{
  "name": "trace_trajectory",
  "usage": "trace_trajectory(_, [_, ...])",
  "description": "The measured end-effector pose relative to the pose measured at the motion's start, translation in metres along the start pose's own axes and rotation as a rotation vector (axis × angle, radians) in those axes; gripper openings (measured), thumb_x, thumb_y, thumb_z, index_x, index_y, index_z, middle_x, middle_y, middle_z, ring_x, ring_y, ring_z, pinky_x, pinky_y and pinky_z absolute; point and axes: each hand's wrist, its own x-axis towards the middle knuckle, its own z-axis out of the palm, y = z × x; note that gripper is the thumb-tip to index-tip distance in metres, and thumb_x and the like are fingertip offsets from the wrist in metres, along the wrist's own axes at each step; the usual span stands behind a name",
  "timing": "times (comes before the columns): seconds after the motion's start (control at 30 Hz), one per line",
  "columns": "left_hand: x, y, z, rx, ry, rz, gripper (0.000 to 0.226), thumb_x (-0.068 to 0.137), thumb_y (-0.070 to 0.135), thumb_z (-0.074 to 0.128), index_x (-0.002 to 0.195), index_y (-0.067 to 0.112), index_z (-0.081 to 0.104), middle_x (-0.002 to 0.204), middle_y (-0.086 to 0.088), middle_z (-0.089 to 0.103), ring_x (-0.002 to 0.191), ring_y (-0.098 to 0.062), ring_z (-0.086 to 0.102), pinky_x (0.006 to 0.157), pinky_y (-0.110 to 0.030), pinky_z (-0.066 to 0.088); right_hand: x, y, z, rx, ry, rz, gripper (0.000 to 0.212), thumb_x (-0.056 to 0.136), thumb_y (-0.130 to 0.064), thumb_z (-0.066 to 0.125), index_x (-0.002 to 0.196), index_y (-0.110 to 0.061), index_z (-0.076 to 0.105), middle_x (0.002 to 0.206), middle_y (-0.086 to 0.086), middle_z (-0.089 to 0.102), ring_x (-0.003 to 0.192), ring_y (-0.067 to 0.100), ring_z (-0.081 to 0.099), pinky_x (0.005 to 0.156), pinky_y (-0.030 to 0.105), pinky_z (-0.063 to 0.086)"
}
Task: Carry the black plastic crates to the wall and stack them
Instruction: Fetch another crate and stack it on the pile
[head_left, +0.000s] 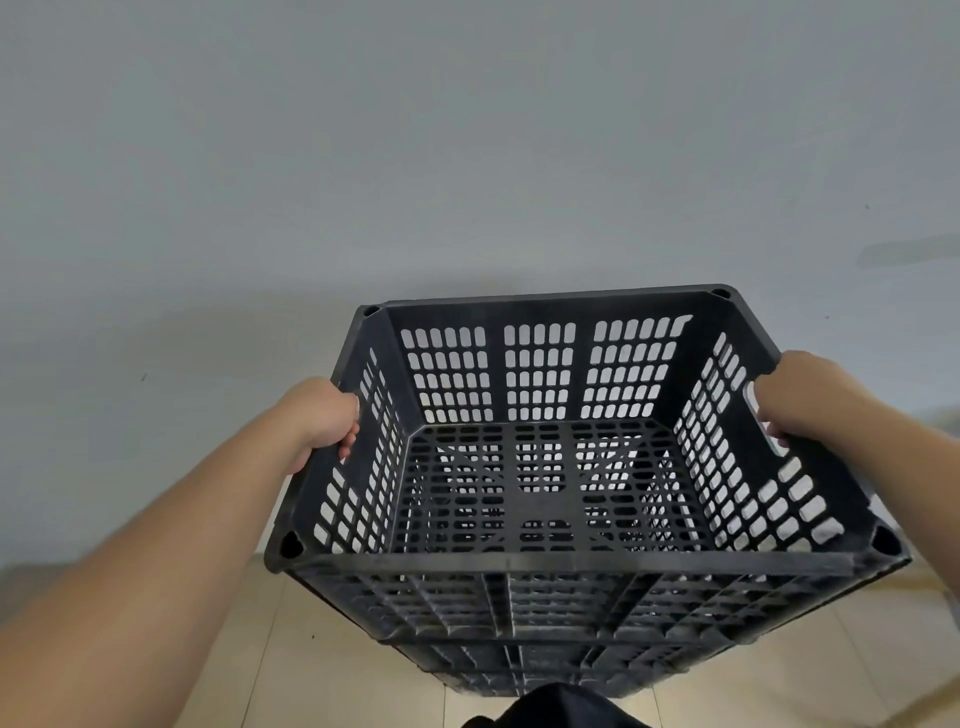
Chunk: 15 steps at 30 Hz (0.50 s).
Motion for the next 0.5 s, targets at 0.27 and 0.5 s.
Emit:
trace_trajectory(0.27, [-0.001,0.006,0.001,-0.012,-0.009,-0.041,0.025,0.102,0.006,0.039,0.084,-0.001,0.056,0.069,-0.016,0.057,0.057,-0.027,0.051,0.058,-0.034,0.047,-0.006,-0.004,-0.003,-0.022,0.02,-0.068,0.026,0.091,-0.005,0.051,0.066,-0.006,0.054,0.074,0.019,0.065,0.061,0.031,0.062,0.055,0.031,0.05])
trace_trajectory(0.5, [-0.008,0.004,0.012,0.024,0.015,-0.02,0.033,0.109,0.015,0.037,0.096,-0.007,0.057,0.076,-0.017,0.064,0.059,-0.025,0.055,0.062,-0.035,0.049,0.002,-0.008,-0.015,-0.091,-0.066,-0.067,0.017,0.094,0.002,0.051,0.082,0.008,0.061,0.062,0.018,0.059,0.05,0.027,0.058,0.049,0.029,0.045])
